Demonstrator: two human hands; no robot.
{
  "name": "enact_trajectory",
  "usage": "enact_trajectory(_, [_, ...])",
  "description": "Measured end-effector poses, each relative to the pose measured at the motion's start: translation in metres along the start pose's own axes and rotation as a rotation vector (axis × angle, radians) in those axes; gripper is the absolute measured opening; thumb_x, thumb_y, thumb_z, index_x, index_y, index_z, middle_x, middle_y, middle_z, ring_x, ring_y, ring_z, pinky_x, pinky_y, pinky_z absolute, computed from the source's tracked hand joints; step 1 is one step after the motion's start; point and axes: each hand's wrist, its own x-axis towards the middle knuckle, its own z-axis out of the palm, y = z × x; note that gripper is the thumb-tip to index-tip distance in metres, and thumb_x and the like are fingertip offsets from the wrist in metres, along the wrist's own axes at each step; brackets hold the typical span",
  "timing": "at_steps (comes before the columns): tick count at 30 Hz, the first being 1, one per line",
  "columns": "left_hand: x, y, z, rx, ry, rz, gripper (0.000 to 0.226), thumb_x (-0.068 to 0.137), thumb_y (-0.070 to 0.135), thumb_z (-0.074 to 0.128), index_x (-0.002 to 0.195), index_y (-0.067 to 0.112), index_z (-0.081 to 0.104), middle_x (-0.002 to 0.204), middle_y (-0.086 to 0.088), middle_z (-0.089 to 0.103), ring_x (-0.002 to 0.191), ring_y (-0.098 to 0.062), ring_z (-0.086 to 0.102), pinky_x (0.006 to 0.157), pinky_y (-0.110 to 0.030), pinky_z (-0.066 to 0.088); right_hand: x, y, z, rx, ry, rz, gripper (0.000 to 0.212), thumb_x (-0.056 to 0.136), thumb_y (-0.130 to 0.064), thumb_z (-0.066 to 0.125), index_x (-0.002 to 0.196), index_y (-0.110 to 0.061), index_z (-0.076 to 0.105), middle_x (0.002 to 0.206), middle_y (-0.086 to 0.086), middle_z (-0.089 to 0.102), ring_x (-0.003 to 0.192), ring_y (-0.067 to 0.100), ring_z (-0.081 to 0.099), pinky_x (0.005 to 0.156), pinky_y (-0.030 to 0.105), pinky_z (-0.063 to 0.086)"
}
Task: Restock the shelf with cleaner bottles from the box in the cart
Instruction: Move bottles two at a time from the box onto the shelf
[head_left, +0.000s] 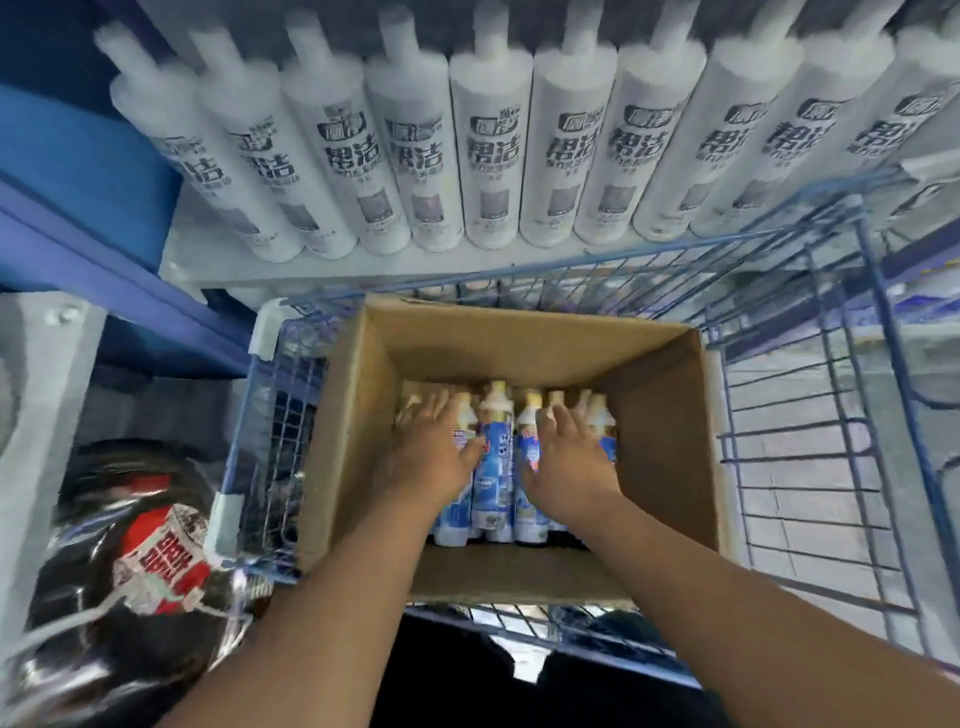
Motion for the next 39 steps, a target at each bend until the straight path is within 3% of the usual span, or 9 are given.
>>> enact_trajectory(5, [0.033,-0.036,0.061,-0.002,-0.106,-0.149,0.072,0.095,0.052,0.053,0.157,0.028,0.026,0.158,-0.004,0.038,0.142,-0.029,0.036,0.115,-0.039,0.033,0.036,-0.012,0.057,0.189,-0.101,0.094,0.073,0.097,-0.044,0.049,0.156,-0.012,0.02,0.156,0.013,0.025,0.143,0.032,0.026,0.112,0.045,0.035])
enact_trajectory(9, [0.056,-0.05,0.109,-0.158,-0.227,-0.354,0.065,0.081,0.062,0.058,0.14,0.037,0.045,0.133,-0.002,0.059,0.118,-0.029,0.058,0.095,-0.048,0.052,0.064,-0.012,0.101,0.394,-0.168,0.182,0.073,0.097,-0.037,0.053,0.155,-0.008,0.02,0.144,0.018,0.036,0.126,0.037,0.048,0.1,0.046,0.047])
enact_trajectory(12, [0.072,-0.058,0.133,-0.22,-0.267,-0.44,0.074,0.076,0.065,0.061,0.142,0.036,0.044,0.132,-0.003,0.059,0.116,-0.03,0.06,0.094,-0.051,0.052,0.082,-0.014,0.121,0.525,-0.175,0.248,0.059,0.092,-0.032,0.057,0.141,-0.006,0.035,0.128,0.019,0.051,0.109,0.038,0.06,0.086,0.049,0.055])
enact_trajectory(15, [0.081,-0.057,0.136,-0.257,-0.252,-0.47,0.073,0.076,0.06,0.07,0.14,0.032,0.047,0.132,-0.004,0.059,0.116,-0.029,0.06,0.094,-0.051,0.052,0.096,-0.016,0.136,0.625,-0.117,0.312,0.044,0.088,-0.024,0.063,0.126,-0.011,0.045,0.117,0.015,0.06,0.105,0.035,0.063,0.087,0.05,0.056])
enact_trajectory(21, [0.094,-0.054,0.143,-0.293,-0.207,-0.502,0.077,0.079,0.044,0.08,0.143,0.02,0.043,0.139,-0.007,0.052,0.125,-0.031,0.055,0.098,-0.046,0.051,0.112,-0.018,0.144,0.624,-0.056,0.396,0.054,0.078,-0.036,0.079,0.117,-0.008,0.054,0.114,0.012,0.064,0.104,0.032,0.064,0.087,0.047,0.056])
enact_trajectory(25, [0.091,-0.054,0.138,-0.452,-0.204,-0.524,0.074,0.076,0.036,0.084,0.139,0.02,0.048,0.133,-0.007,0.058,0.119,-0.029,0.06,0.092,-0.04,0.051,0.11,-0.017,0.134,0.702,-0.078,0.435,0.047,0.078,-0.027,0.08,0.114,-0.009,0.055,0.112,0.01,0.066,0.102,0.03,0.065,0.083,0.04,0.056])
enact_trajectory(30, [0.064,-0.042,0.108,-0.559,-0.157,-0.505,0.072,0.075,0.031,0.085,0.136,0.02,0.048,0.127,-0.005,0.062,0.113,-0.028,0.063,0.092,-0.043,0.055,0.077,-0.01,0.105,0.747,-0.11,0.427,0.037,0.082,-0.029,0.076,0.11,-0.014,0.057,0.101,0.002,0.063,0.096,0.025,0.064,0.074,0.032,0.051])
enact_trajectory(34, [0.031,-0.023,0.071,-0.638,-0.093,-0.45,0.062,0.076,0.03,0.084,0.128,0.021,0.053,0.121,-0.001,0.066,0.104,-0.022,0.066,0.082,-0.036,0.055,0.04,-0.004,0.061,0.776,-0.079,0.351,0.031,0.083,-0.029,0.076,0.103,-0.017,0.055,0.096,-0.002,0.062,0.087,0.017,0.059,0.07,0.027,0.045])
enact_trajectory(39, [-0.02,0.007,0.017,-0.739,0.01,-0.406,0.046,0.078,0.026,0.082,0.114,0.025,0.053,0.106,0.005,0.065,0.085,-0.016,0.061,0.076,-0.033,0.054,-0.012,-0.002,-0.004,0.817,-0.019,0.228,0.033,0.081,-0.034,0.076,0.108,-0.026,0.059,0.098,-0.008,0.068,0.083,0.008,0.066,0.065,0.026,0.053])
